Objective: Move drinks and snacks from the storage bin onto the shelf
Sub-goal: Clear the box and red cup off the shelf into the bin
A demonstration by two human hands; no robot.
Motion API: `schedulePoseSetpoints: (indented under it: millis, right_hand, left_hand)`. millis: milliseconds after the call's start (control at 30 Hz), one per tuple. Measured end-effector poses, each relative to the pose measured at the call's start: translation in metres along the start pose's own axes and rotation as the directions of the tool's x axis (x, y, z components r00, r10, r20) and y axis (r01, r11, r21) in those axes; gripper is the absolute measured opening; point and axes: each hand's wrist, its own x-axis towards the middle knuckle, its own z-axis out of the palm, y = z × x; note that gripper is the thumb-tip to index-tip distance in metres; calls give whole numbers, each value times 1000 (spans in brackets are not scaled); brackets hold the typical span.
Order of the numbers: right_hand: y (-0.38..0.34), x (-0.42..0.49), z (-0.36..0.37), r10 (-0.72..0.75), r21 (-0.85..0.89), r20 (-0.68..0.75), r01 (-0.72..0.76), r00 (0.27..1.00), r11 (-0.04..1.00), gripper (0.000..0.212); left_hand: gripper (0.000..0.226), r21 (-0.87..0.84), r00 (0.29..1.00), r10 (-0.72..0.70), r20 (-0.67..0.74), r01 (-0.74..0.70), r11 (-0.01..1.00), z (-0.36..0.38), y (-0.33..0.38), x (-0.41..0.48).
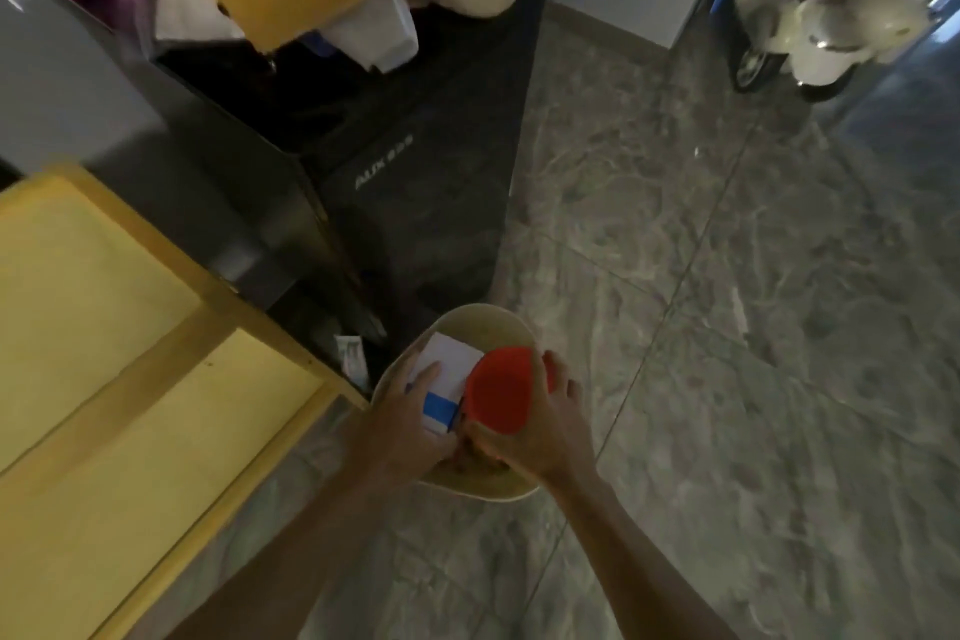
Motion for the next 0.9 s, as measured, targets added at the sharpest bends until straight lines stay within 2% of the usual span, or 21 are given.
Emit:
schedulePoseSetpoints:
  millis: [200, 300, 400, 533, 667, 800, 900]
  right_hand:
    - [23, 8, 31, -32, -94, -24, 30, 999, 995, 143]
    - [24, 2, 17, -28, -101, -1, 28, 1000, 995, 138]
    - [19, -6, -18, -36, -112, 5, 37, 999, 993, 131]
    - [-12, -26, -98, -31, -135, -22, 28, 999, 990, 134]
    - [-72, -54, -210, -59, -119, -117, 45, 991, 992, 137]
    - [-147, -91, -335, -144, -118, -197, 122, 970, 985, 125]
    - [-213, -131, -438, -253, -89, -255, 238, 933, 967, 113]
  left_hand:
    - [107, 27, 999, -1, -39, 2, 1000, 23, -14, 11]
    - [108, 14, 996, 43, -78, -42, 999, 8, -7, 7]
    - [97, -3, 993, 40, -114, -41, 999, -23, 4, -4]
    - [96, 26, 984, 83, -158, -80, 996, -94, 36, -28]
    - [100, 40, 955, 176, -240, -172, 984, -204, 109, -55]
    - [93, 124, 919, 279, -279, -254, 959, -327, 187, -85]
    - [96, 154, 891, 331, -311, -297, 942, -432, 245, -110]
